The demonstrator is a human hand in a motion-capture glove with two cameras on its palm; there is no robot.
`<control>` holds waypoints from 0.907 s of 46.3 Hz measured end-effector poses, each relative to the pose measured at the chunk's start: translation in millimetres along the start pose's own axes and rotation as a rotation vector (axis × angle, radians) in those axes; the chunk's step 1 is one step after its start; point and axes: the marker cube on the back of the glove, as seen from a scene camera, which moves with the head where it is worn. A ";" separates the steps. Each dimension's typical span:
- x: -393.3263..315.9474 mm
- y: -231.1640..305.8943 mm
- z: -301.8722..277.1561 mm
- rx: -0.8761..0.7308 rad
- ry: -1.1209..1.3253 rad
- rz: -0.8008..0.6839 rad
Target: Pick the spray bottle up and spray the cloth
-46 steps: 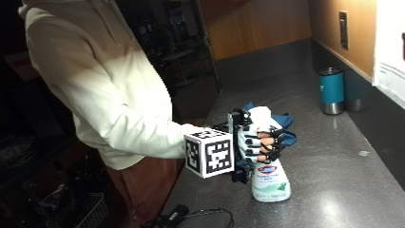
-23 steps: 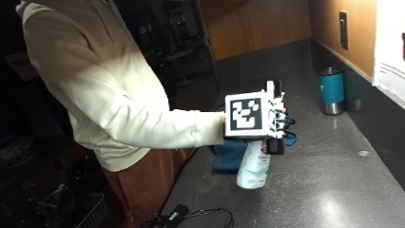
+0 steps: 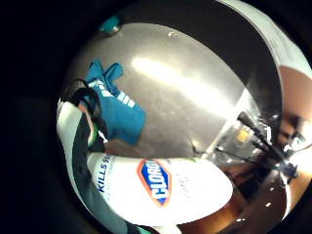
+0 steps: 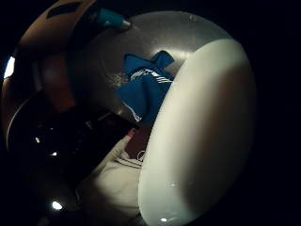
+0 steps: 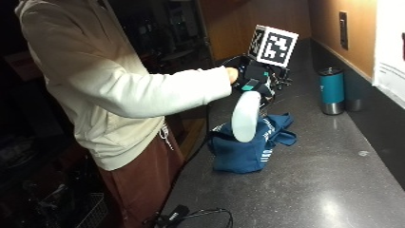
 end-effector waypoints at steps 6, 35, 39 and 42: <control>-25.2 -2.3 18.8 -0.073 0.146 0.004; -29.0 17.9 28.2 -0.039 0.110 0.053; -25.7 21.7 28.4 -0.036 0.101 0.025; -25.7 20.7 34.5 -0.044 0.103 0.036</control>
